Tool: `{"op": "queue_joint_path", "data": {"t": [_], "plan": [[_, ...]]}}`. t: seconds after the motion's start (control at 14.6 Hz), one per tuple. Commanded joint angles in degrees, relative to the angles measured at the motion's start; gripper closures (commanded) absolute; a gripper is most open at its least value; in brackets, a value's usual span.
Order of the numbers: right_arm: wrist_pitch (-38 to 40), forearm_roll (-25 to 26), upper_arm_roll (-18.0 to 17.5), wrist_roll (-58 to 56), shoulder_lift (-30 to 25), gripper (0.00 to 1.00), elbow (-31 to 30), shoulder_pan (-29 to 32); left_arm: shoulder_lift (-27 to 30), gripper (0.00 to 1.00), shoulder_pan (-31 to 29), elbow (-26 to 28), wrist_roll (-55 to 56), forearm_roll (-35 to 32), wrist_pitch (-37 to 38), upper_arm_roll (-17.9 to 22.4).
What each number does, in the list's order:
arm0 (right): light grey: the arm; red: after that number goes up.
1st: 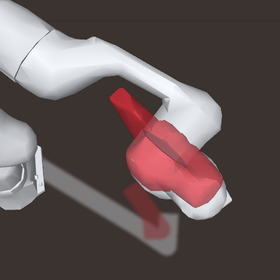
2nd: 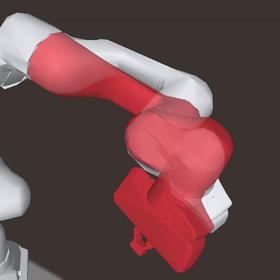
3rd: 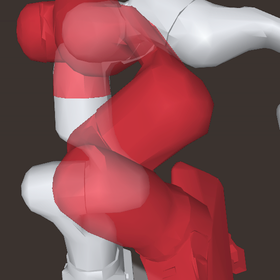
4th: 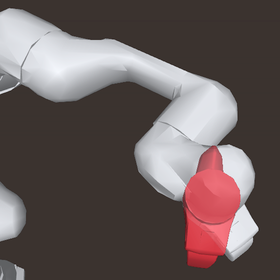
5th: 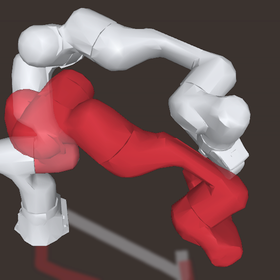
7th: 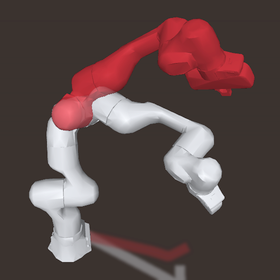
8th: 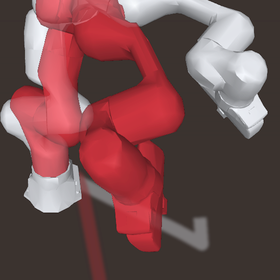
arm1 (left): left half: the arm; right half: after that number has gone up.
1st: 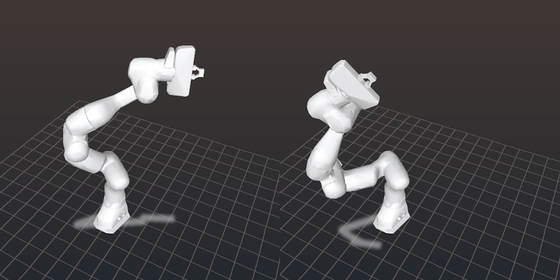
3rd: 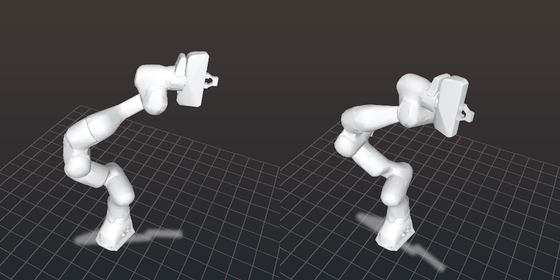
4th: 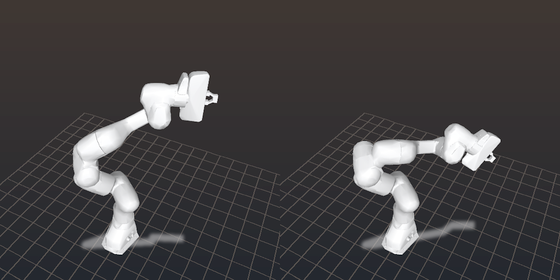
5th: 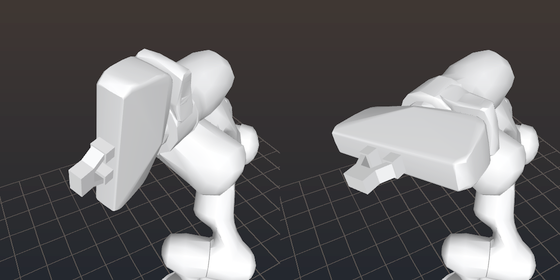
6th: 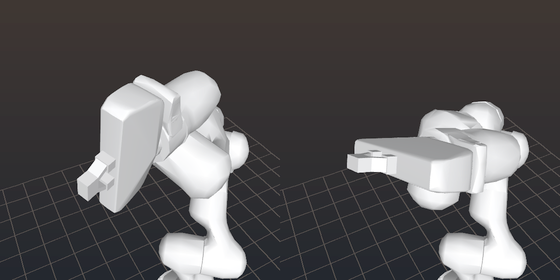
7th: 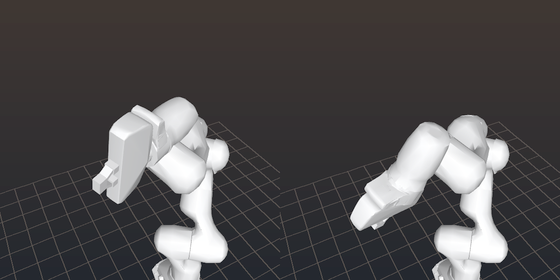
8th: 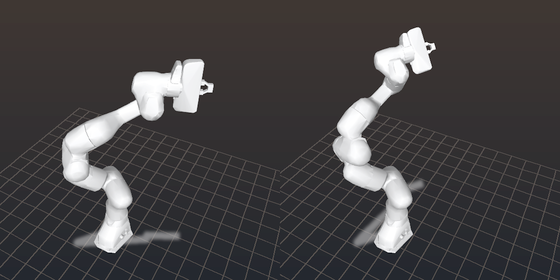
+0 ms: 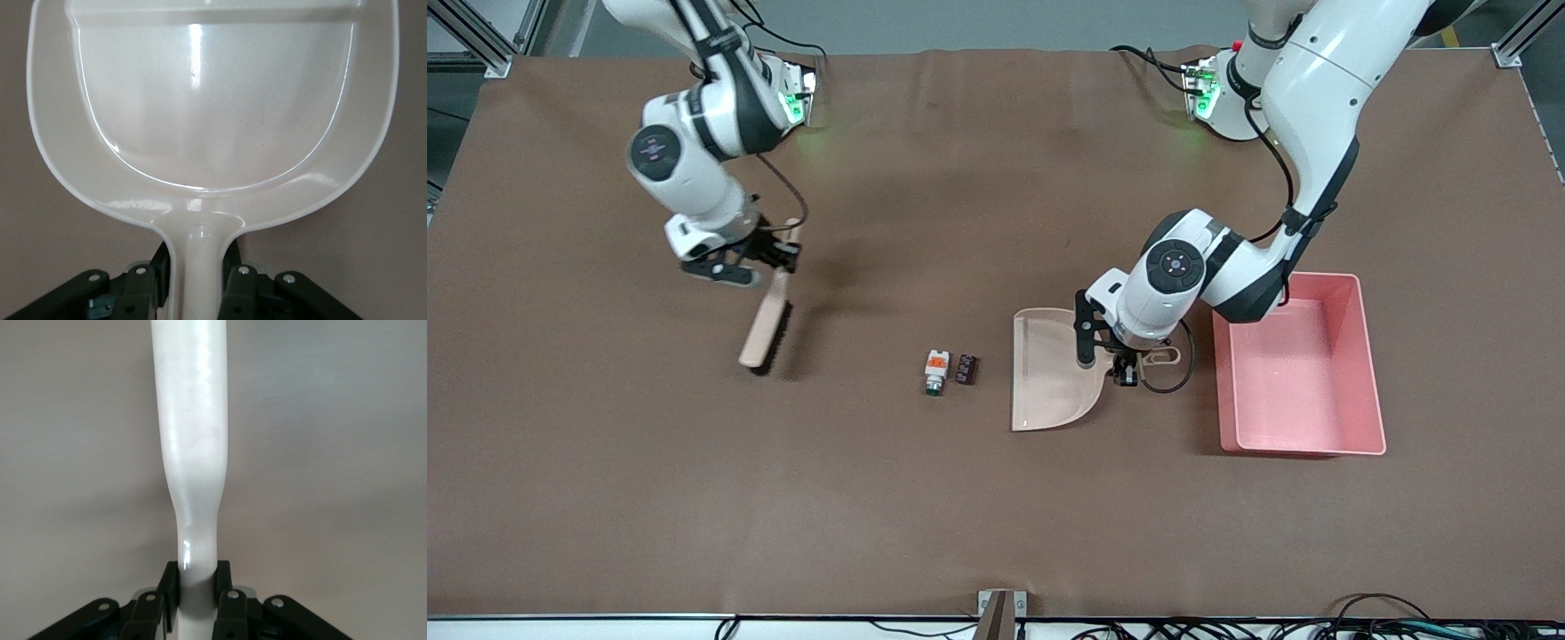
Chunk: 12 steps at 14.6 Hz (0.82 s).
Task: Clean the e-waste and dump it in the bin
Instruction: 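Lift the brush with the right gripper and move it toward the e-waste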
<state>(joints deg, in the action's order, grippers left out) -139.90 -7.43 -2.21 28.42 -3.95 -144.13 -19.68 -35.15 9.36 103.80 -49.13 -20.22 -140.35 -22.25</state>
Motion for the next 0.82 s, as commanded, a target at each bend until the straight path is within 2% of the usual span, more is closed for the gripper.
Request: {"op": "queue_joint_path", "data": {"t": [0.0,0.2,0.75], "plan": [[6.7,-0.7,0.6,2.9,1.9,1.00,6.7,-4.7,-1.8,1.00,0.9,-2.7,3.1,-3.2,1.6,0.3],[8.4,-0.7,0.6,6.6,9.5,1.00,14.0,-7.5,-2.1,1.00,1.9,-3.2,3.4,-3.5,1.7,0.3],[8.0,-0.8,0.7,14.6,21.7,1.00,26.7,-12.5,-3.0,1.00,2.6,-4.0,3.9,-3.5,1.7,0.3]]}}
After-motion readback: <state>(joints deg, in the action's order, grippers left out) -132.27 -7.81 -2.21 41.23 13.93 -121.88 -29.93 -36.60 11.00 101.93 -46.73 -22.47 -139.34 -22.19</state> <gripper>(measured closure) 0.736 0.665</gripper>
